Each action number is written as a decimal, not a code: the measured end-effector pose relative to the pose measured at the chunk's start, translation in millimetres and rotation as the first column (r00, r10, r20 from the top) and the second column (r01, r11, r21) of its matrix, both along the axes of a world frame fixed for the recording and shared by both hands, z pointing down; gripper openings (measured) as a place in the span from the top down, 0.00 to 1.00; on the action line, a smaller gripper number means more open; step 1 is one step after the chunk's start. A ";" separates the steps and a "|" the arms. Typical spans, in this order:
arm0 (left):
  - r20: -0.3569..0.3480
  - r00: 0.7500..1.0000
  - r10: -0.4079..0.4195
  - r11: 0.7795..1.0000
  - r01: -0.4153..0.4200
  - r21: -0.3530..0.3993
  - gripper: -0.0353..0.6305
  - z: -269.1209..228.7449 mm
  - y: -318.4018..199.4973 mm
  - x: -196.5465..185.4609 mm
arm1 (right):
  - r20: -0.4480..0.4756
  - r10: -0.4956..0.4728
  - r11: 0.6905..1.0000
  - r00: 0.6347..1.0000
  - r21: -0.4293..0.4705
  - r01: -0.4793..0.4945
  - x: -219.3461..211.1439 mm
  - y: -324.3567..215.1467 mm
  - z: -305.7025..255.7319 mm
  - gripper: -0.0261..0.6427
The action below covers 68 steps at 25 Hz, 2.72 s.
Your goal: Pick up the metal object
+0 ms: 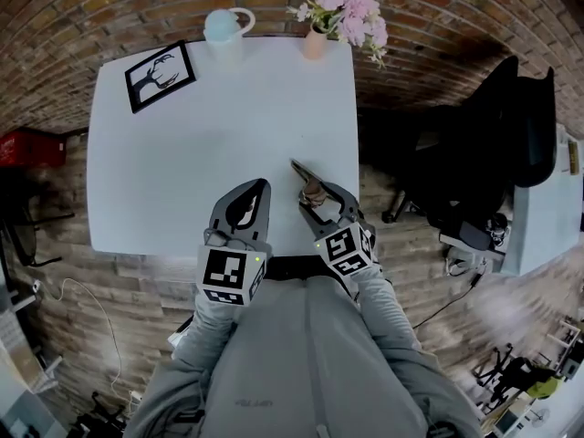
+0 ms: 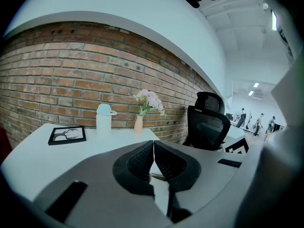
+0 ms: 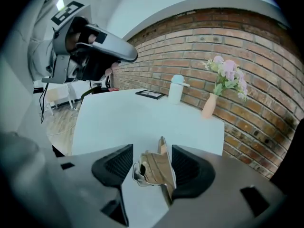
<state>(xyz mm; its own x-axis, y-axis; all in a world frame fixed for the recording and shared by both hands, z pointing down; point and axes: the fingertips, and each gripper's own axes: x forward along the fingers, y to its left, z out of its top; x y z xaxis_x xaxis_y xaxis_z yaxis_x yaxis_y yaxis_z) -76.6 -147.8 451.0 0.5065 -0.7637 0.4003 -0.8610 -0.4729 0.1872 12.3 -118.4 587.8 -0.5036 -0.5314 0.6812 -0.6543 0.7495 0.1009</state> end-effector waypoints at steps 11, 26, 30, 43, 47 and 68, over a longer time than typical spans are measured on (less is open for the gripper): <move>0.006 1.000 0.001 0.999 -0.001 -0.037 0.91 16.9 6.7 1.8 | -0.083 -0.002 1.000 0.997 0.007 0.003 6.0 -5.0 34.5 0.61; 0.004 1.000 -0.011 0.998 0.012 -0.059 0.91 25.3 13.0 -1.6 | -0.104 -0.011 1.000 0.995 -0.010 0.010 6.9 -10.8 50.1 0.61; 0.003 1.000 -0.018 0.998 0.018 -0.060 0.91 25.7 14.8 -2.8 | -0.103 -0.014 1.000 0.995 -0.005 0.014 7.0 -10.9 49.8 0.61; 0.005 0.999 -0.040 0.998 0.040 -0.052 0.91 24.1 15.4 -10.1 | -0.114 0.029 1.000 0.993 0.014 -0.027 13.8 -20.9 41.1 0.77; 0.006 0.999 -0.050 0.998 0.050 -0.047 0.91 22.7 14.5 -14.4 | -0.091 0.039 0.999 0.995 0.000 -0.039 12.6 -22.9 38.2 0.78; 0.010 0.998 -0.062 0.996 0.062 0.057 0.91 -15.6 -0.4 -19.4 | 0.021 0.093 0.985 0.995 0.146 -0.095 18.9 -50.7 -46.9 0.80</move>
<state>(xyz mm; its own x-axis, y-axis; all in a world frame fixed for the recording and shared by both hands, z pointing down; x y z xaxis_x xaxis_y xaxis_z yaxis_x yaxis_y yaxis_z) -96.0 -148.2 435.4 0.4530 -0.8151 0.3610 -0.8909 -0.4282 0.1511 31.3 -169.1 541.0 -0.4556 -0.6703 0.5858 -0.7234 0.6623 0.1952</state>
